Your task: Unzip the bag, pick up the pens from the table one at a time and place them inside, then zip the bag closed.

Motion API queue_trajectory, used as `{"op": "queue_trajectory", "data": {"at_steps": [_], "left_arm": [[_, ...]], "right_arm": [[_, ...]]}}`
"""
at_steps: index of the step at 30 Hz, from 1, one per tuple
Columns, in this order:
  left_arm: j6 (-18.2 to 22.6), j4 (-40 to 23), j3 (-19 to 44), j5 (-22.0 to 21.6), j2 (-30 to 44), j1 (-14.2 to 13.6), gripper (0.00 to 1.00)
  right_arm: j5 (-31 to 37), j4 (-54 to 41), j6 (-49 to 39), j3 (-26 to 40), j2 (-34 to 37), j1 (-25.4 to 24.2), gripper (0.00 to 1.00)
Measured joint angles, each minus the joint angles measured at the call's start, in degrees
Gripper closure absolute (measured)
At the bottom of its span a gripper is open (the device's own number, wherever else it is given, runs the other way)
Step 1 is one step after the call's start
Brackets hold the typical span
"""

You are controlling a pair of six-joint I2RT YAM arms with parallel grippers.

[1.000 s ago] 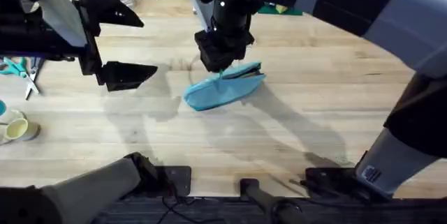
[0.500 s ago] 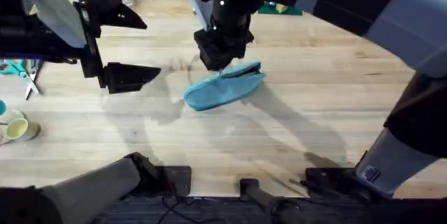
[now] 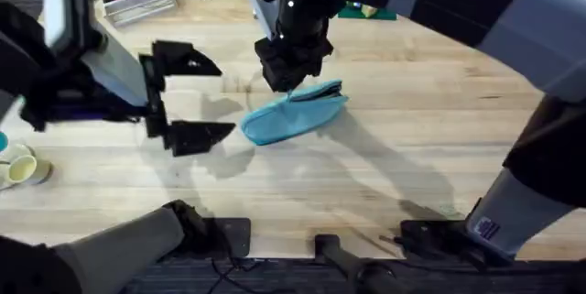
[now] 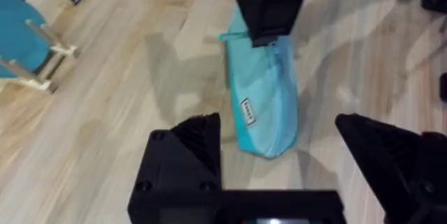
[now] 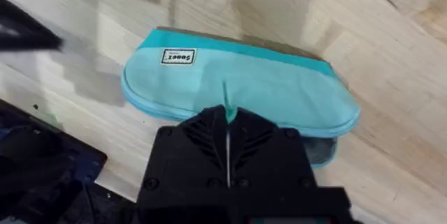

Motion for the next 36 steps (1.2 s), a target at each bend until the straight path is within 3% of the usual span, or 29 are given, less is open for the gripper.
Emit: {"op": "queue_trajectory", "data": {"at_steps": [6,10,13,20,32,36], "left_arm": [[4.8,3.3,-5.5,2.4,0.0,-3.0,0.005],[4.6,8.3,-7.4,2.8,0.0,-6.7,0.005],[1.2,13.6,-8.0,2.1,0.0,-10.1,0.005],[-10.9,22.6,-8.1,-0.7,0.0,-15.9,0.005],[-21.8,23.2,-8.1,-5.4,0.0,-22.3,0.005],[-23.8,24.5,-8.1,-7.5,0.0,-22.8,0.115]], "right_arm": [[0.2,0.4,0.0,0.0,0.0,0.0,0.971],[0.2,0.6,0.0,0.0,0.0,0.0,0.971],[0.2,0.8,0.0,0.0,0.0,0.0,0.971],[0.2,1.4,0.0,0.0,0.0,0.0,0.971],[0.2,1.5,1.4,0.0,0.0,-0.9,0.971],[0.2,1.7,2.0,0.0,0.0,-1.0,0.971]]}}
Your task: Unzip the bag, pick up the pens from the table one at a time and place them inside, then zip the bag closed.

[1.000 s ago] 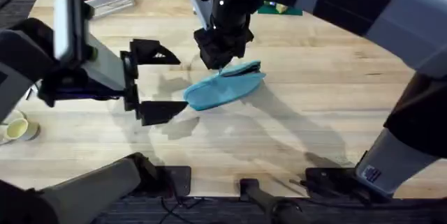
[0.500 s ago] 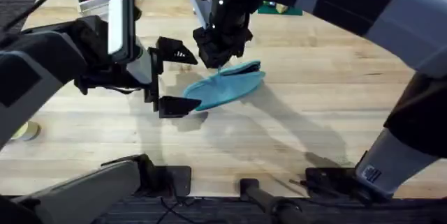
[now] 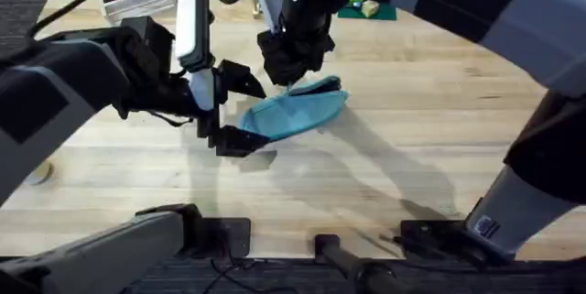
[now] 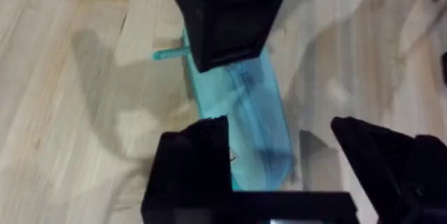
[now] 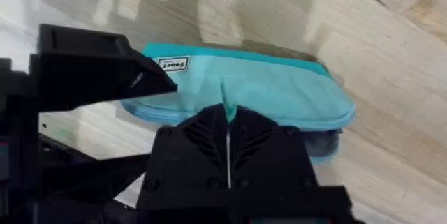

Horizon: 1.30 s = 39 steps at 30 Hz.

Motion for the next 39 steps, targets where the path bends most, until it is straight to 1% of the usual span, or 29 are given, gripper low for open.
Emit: {"op": "queue_trajectory", "data": {"at_steps": [1,4,6,7,9,11,12,15,28,32,39], "left_arm": [[-0.4,0.6,0.0,-0.4,0.0,0.0,0.124],[-1.3,2.0,0.0,-1.2,-0.1,0.0,0.209],[-1.7,2.4,0.0,-1.5,0.0,0.0,0.326],[-1.9,2.6,0.0,-1.6,0.0,0.0,0.397],[-2.3,3.0,0.0,-1.9,0.0,-0.1,0.667],[-2.5,3.8,0.0,-2.2,0.0,-0.1,0.903],[-2.6,4.0,0.0,-2.4,0.0,-0.1,0.941],[-2.8,4.1,0.0,-2.5,-0.1,-0.1,0.954],[-4.0,4.4,0.0,-2.6,0.0,-0.4,0.954],[-4.8,4.4,0.0,-2.9,0.0,-0.4,0.955],[-5.7,4.6,0.0,-2.9,-0.1,-0.5,0.956]], "right_arm": [[0.0,0.1,0.1,0.0,0.0,0.0,0.971],[0.1,0.2,0.3,0.0,0.0,-0.1,0.971],[0.2,0.2,0.3,0.0,0.0,-0.1,0.971],[0.2,0.2,0.3,0.0,0.0,-0.1,0.971],[0.1,0.2,0.4,0.0,0.0,-0.1,0.971],[0.1,0.1,0.5,0.0,0.0,-0.1,0.971],[0.1,0.2,0.6,0.0,0.0,-0.1,0.971],[0.1,0.1,0.7,0.0,0.0,-0.1,0.971],[1.6,-2.2,0.2,0.0,0.0,-0.9,0.968],[2.2,-3.6,-1.6,0.0,0.0,-2.2,0.968],[6.1,-5.7,-3.3,0.0,0.0,-5.1,0.968]]}}
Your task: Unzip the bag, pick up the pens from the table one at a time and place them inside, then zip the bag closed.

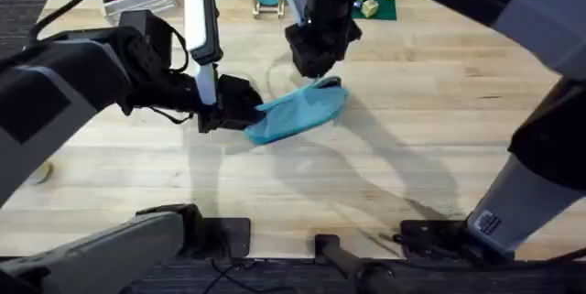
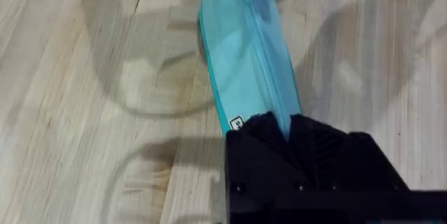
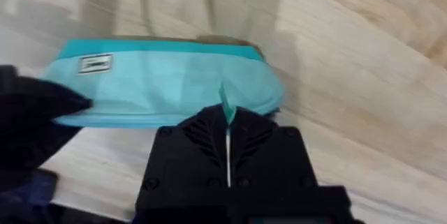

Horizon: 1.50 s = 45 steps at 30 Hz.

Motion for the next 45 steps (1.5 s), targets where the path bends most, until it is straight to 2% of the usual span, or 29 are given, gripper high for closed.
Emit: {"op": "queue_trajectory", "data": {"at_steps": [10,15,19,22,31,39,41,42,45], "left_arm": [[-0.3,0.2,0.0,0.3,0.0,-0.5,0.956],[-0.4,0.6,0.0,0.9,0.0,-0.8,0.956],[-0.5,0.8,0.0,1.1,0.0,-1.0,0.956],[-0.5,0.6,0.0,0.9,0.0,-1.0,0.956],[-0.5,0.9,0.0,1.0,0.0,-1.0,0.956],[-0.5,0.7,0.0,1.0,0.0,-1.0,0.956],[-0.5,0.7,0.0,1.0,0.0,-1.0,0.956],[-0.5,0.6,0.0,0.9,0.0,-1.0,0.956],[-0.5,0.2,0.0,0.4,0.0,-0.7,0.956]], "right_arm": [[1.9,-1.3,-2.8,0.0,0.0,-6.4,0.968],[0.7,-1.5,-2.9,0.0,0.0,-10.2,0.968],[-1.5,-0.1,-2.9,-1.0,0.0,-11.5,0.968],[-1.2,4.2,-2.0,-5.2,0.0,-12.2,0.967],[-0.2,25.7,5.6,-24.2,-0.4,-13.7,0.968],[-0.2,26.8,9.2,-26.5,-2.1,-13.8,0.968],[0.2,25.9,9.1,-26.2,-2.1,-13.8,0.908],[0.6,24.8,8.9,-25.8,-2.1,-13.9,0.843],[2.6,19.8,7.0,-23.4,-2.1,-14.6,0.431]]}}
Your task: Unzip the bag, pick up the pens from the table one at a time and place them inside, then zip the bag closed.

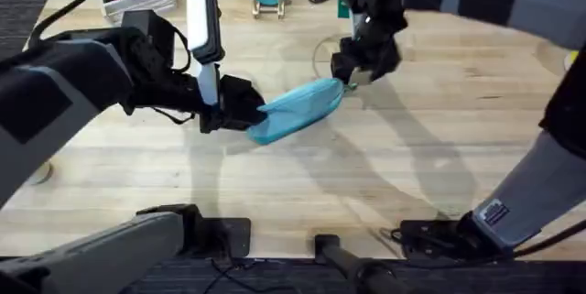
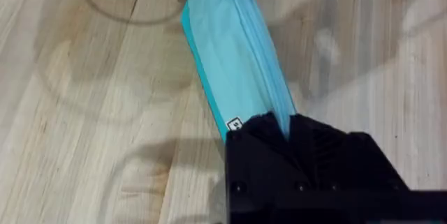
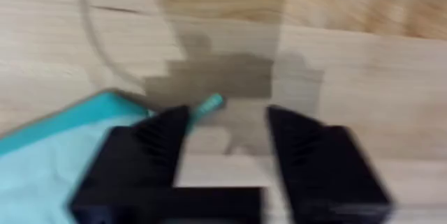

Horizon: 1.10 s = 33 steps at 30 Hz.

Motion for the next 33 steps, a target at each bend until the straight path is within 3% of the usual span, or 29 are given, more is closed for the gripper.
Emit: {"op": "queue_trajectory", "data": {"at_steps": [2,3,9,15,26,29,33], "left_arm": [[0.0,0.0,0.0,-0.1,0.0,0.1,0.956],[0.0,0.0,0.0,-0.1,0.0,0.0,0.956],[0.0,0.0,0.0,-0.1,0.0,0.1,0.956],[0.0,0.0,0.0,-0.1,0.0,0.1,0.956],[0.0,-0.2,0.0,-0.1,0.0,0.0,0.916],[0.0,-0.2,0.0,-0.1,0.0,0.1,0.916],[0.0,-0.2,0.0,-0.1,0.0,0.1,0.916]], "right_arm": [[0.8,-4.8,-1.5,3.6,0.0,-0.6,0.138],[0.9,-7.9,-2.7,6.1,0.0,-0.7,0.039],[1.0,-26.4,-11.3,23.1,-0.1,0.1,0.006],[0.9,-31.4,-17.6,32.5,-2.1,1.2,0.006],[-1.6,-31.9,-24.3,32.1,-15.1,1.4,0.005],[-3.9,-30.0,-28.3,26.9,-20.6,1.4,0.005],[-5.5,-25.2,-33.8,14.8,-30.4,1.4,0.006]]}}
